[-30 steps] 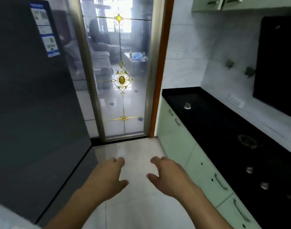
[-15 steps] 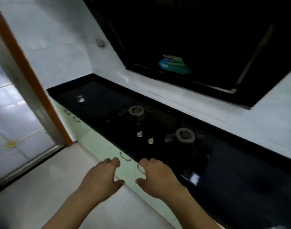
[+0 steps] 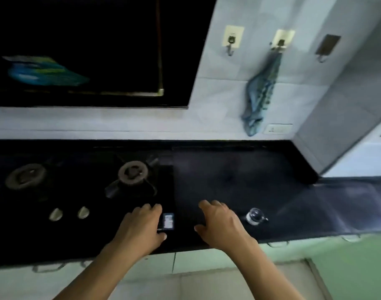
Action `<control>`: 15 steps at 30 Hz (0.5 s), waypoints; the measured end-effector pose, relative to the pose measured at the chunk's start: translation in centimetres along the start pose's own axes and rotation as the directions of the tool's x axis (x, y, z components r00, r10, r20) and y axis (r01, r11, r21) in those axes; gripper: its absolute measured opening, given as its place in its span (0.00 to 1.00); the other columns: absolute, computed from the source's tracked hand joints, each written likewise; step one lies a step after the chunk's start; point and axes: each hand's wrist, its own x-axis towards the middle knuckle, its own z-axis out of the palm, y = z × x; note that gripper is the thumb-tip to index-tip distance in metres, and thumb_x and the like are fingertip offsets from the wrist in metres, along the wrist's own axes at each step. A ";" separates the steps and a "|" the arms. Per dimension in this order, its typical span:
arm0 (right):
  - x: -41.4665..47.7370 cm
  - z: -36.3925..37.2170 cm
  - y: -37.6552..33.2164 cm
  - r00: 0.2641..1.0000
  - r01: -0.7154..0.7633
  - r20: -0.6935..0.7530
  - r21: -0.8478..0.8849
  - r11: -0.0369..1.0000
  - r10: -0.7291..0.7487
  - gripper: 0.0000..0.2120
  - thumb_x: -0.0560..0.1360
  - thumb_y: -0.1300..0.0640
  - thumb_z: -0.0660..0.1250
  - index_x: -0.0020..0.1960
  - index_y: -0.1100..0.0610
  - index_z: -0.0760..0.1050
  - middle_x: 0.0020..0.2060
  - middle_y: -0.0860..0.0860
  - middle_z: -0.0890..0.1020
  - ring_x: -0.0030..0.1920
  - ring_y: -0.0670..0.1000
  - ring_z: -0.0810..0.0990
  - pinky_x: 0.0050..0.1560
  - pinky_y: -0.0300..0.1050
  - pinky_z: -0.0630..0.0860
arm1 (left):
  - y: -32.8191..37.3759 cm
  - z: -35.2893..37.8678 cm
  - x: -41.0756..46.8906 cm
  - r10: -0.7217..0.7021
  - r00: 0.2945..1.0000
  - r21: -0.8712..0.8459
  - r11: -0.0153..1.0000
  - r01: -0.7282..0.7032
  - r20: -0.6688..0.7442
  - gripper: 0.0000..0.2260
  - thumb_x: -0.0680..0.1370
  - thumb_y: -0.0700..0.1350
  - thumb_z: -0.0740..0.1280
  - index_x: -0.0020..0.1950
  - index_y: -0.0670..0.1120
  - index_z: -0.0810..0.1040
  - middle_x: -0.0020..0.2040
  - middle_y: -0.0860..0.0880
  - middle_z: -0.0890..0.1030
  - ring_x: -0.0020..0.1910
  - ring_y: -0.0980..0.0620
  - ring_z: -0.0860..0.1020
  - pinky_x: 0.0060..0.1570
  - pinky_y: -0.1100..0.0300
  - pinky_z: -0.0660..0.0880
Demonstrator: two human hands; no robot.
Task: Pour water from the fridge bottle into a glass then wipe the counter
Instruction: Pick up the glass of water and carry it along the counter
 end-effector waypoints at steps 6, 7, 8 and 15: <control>-0.9 0.2 6.5 0.974 -0.226 -0.036 -0.086 0.970 0.223 0.20 0.75 0.45 0.69 0.60 0.54 0.70 0.58 0.55 0.77 0.61 0.59 0.74 0.60 0.53 0.71 | 7.4 1.4 6.9 0.210 0.974 0.155 0.963 -0.222 0.089 0.19 0.74 0.59 0.71 0.57 0.51 0.70 0.56 0.50 0.77 0.55 0.47 0.77 0.53 0.52 0.72; -0.9 0.3 7.7 0.968 -0.248 -0.043 -0.078 0.966 0.245 0.20 0.75 0.45 0.69 0.61 0.54 0.70 0.58 0.55 0.77 0.62 0.59 0.74 0.61 0.53 0.70 | 8.7 1.8 7.7 0.232 0.967 0.163 0.955 -0.246 0.101 0.19 0.74 0.59 0.72 0.56 0.51 0.70 0.55 0.50 0.77 0.55 0.47 0.77 0.54 0.52 0.72; -0.9 0.4 8.9 0.963 -0.268 -0.048 -0.066 0.961 0.265 0.20 0.75 0.45 0.69 0.62 0.54 0.70 0.59 0.55 0.77 0.63 0.59 0.74 0.61 0.53 0.70 | 9.9 2.2 8.4 0.249 0.962 0.169 0.949 -0.265 0.111 0.19 0.74 0.59 0.72 0.55 0.51 0.70 0.55 0.50 0.77 0.55 0.47 0.77 0.55 0.52 0.72; 1.2 1.0 18.7 0.972 -0.235 -0.006 -0.013 0.972 0.235 0.22 0.75 0.45 0.68 0.65 0.53 0.70 0.61 0.54 0.76 0.63 0.58 0.73 0.62 0.53 0.69 | 18.1 5.2 13.4 0.211 0.964 0.236 0.940 -0.246 0.162 0.21 0.73 0.59 0.72 0.58 0.51 0.71 0.57 0.49 0.77 0.57 0.45 0.76 0.55 0.50 0.71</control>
